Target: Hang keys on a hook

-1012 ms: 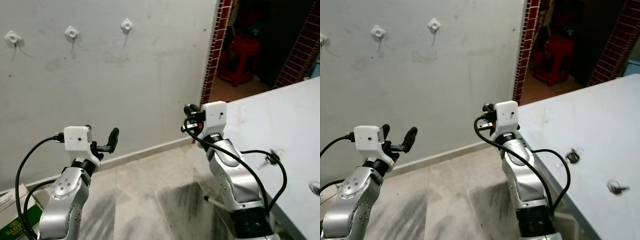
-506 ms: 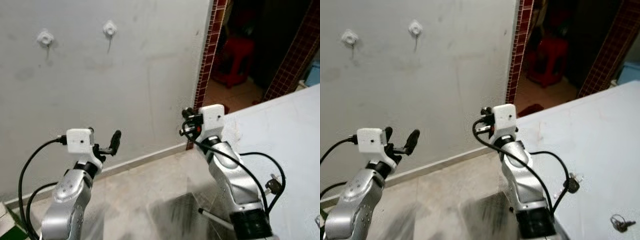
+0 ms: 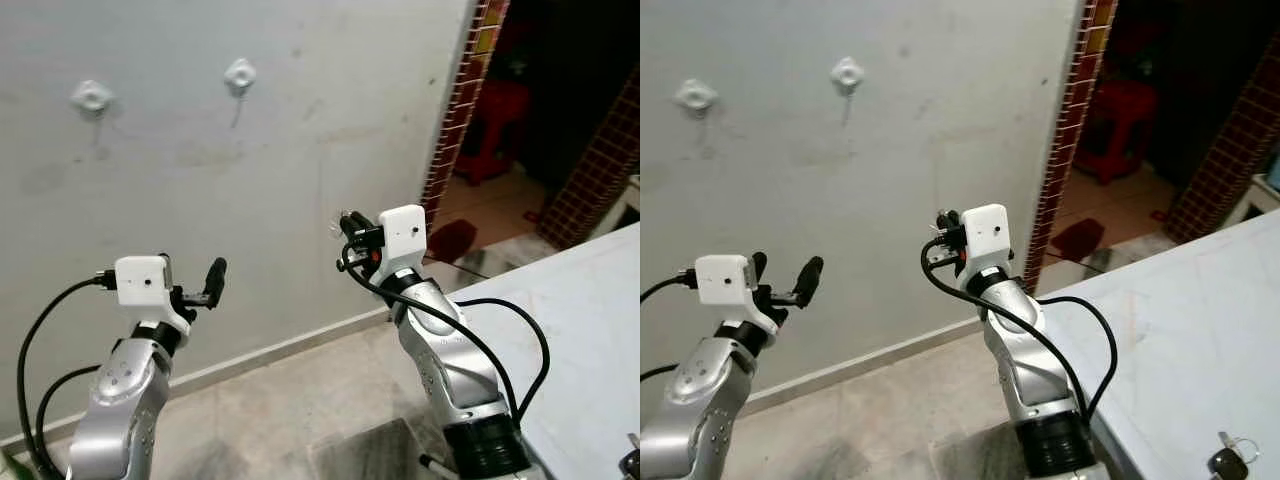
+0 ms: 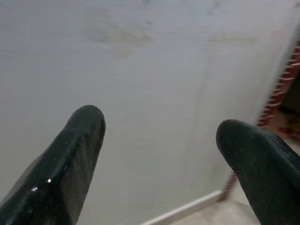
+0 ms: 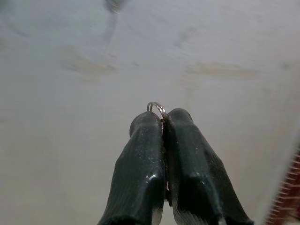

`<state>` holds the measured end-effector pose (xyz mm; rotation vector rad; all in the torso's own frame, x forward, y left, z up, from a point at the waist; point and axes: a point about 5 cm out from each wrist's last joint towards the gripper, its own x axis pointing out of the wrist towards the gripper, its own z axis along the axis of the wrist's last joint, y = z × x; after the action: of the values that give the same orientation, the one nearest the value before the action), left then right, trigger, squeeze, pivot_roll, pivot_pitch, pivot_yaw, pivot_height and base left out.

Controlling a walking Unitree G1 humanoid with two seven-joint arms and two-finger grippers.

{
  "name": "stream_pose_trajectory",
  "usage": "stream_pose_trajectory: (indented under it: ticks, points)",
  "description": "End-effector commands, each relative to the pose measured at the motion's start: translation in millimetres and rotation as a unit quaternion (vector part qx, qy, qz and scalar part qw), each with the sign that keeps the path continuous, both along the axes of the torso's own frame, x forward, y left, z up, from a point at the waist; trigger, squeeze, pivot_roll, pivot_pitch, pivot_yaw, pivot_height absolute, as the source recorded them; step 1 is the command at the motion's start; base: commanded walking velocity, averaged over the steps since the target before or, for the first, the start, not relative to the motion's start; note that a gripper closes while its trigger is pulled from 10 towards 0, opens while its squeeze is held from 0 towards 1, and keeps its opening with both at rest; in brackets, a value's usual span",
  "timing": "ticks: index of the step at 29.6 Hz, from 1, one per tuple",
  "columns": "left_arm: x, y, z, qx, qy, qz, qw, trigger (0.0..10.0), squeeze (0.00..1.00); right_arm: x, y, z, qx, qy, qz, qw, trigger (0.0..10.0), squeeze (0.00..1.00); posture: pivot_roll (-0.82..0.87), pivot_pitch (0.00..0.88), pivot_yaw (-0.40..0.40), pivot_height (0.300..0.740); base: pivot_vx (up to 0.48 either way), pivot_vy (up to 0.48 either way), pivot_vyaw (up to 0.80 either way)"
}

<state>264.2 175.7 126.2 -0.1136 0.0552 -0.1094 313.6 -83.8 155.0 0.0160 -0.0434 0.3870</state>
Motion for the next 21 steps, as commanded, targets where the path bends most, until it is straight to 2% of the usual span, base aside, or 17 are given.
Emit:
stream_pose_trajectory:
  ticks: [1,17,21]
  points:
    - [0.4,8.5,3.9,0.014,-0.005,0.012,1.000,10.0,0.00,1.2,6.3,6.1,0.007,-0.010,0.009,1.000,10.0,0.00,0.11,0.000,0.008,0.740,0.371,0.304,0.00]
    - [-0.9,7.4,1.7,0.019,-0.001,0.017,1.000,10.0,0.00,0.4,5.7,5.6,0.006,-0.013,0.006,1.000,10.0,0.00,0.12,0.000,0.007,0.740,0.379,0.271,0.00]
    - [-0.9,8.0,3.4,0.037,-0.008,0.019,0.999,10.0,0.00,1.3,5.4,5.5,0.005,-0.013,0.004,1.000,10.0,0.00,0.12,0.000,0.005,0.740,0.000,0.000,0.00]
